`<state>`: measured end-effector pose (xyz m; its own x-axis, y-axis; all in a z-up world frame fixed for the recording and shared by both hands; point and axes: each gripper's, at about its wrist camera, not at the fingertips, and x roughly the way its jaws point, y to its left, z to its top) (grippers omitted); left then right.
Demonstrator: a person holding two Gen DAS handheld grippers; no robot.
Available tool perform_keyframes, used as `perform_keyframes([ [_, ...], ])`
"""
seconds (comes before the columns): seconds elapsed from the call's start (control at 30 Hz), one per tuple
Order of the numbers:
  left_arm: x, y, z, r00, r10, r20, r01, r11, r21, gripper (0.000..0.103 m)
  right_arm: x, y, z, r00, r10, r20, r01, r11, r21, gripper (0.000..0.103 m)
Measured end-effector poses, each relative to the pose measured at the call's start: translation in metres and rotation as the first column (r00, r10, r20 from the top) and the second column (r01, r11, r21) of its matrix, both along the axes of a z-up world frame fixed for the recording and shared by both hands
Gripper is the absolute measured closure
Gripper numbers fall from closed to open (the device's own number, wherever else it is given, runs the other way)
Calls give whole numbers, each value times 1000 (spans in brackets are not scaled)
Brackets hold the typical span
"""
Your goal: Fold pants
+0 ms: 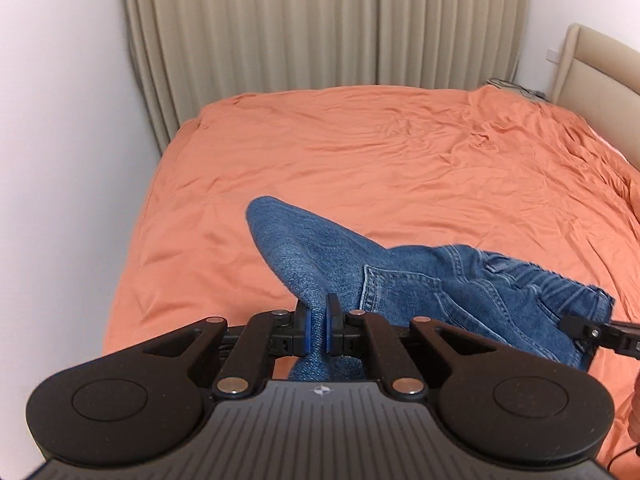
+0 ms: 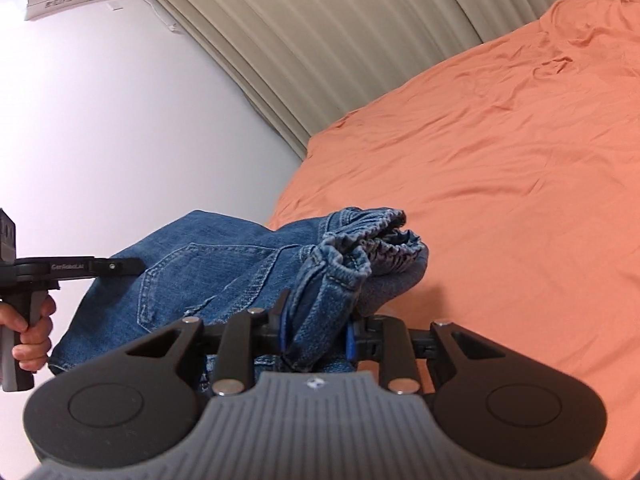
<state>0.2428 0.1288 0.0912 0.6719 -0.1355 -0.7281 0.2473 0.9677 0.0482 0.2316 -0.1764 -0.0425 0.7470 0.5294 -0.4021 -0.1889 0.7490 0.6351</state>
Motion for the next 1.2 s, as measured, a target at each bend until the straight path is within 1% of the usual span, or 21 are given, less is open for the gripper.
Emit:
perform_keyframes([
  [0.1,1,8,-32,1000,5,-3,-5,1000,-3,97,-2,10,-6,1000,0,12,0,999,-34,82],
  [0.23,4,14,-79,999,-2,-45,0,998,-61,97,-10,15,-25,1000,-20,-19,19,997,-75,82],
  [0.33,5,16,-111,996,-14,-83,8,997,-71,97,-15,7,-44,997,-38,-67,31,994,-101,82],
  [0.37,5,17,-121,995,-13,-94,7,998,-63,97,-16,5,-52,995,-39,-87,29,994,-107,82],
  [0.47,4,32,-149,989,14,-145,-22,998,-51,97,-21,5,-73,989,-18,-149,0,993,-119,82],
  [0.53,4,43,-165,985,23,-172,-31,999,-44,96,-25,10,-87,983,-2,-182,-23,991,-131,82],
  [0.6,4,53,-178,979,33,-199,-45,997,-57,96,-26,14,-99,978,2,-209,-35,987,-157,82],
  [0.67,5,58,-190,975,40,-220,-56,996,-70,94,-23,14,-111,969,2,-249,-45,984,-170,82],
  [0.77,7,57,-210,968,39,-246,-54,997,-54,91,-14,11,-130,949,-2,-314,-54,984,-169,82],
  [0.87,9,56,-217,964,50,-262,-66,997,-50,87,-15,13,-148,931,-10,-365,-54,985,-165,81],
  [0.9,10,58,-215,962,56,-267,-73,996,-52,86,-15,13,-149,929,-13,-369,-50,986,-161,80],
  [0.93,10,59,-213,962,60,-267,-77,996,-54,82,-15,13,-147,930,-13,-367,-52,985,-166,78],
  [0.97,9,60,-208,964,66,-258,-80,996,-45,74,-12,14,-144,932,-9,-363,-60,982,-177,73],
  [1.03,5,60,-199,970,63,-233,-69,997,-19,69,-16,11,-138,937,3,-350,-76,978,-196,60],
  [1.07,2,61,-194,974,56,-221,-60,998,-10,68,-14,10,-134,938,2,-346,-79,975,-210,48],
  [1.1,0,62,-189,975,49,-216,-51,999,-4,67,-13,7,-129,941,-4,-338,-78,970,-229,43],
  [1.2,-5,68,-176,976,45,-212,-47,999,-2,67,-7,-3,-109,954,-20,-299,-61,964,-260,43],
])
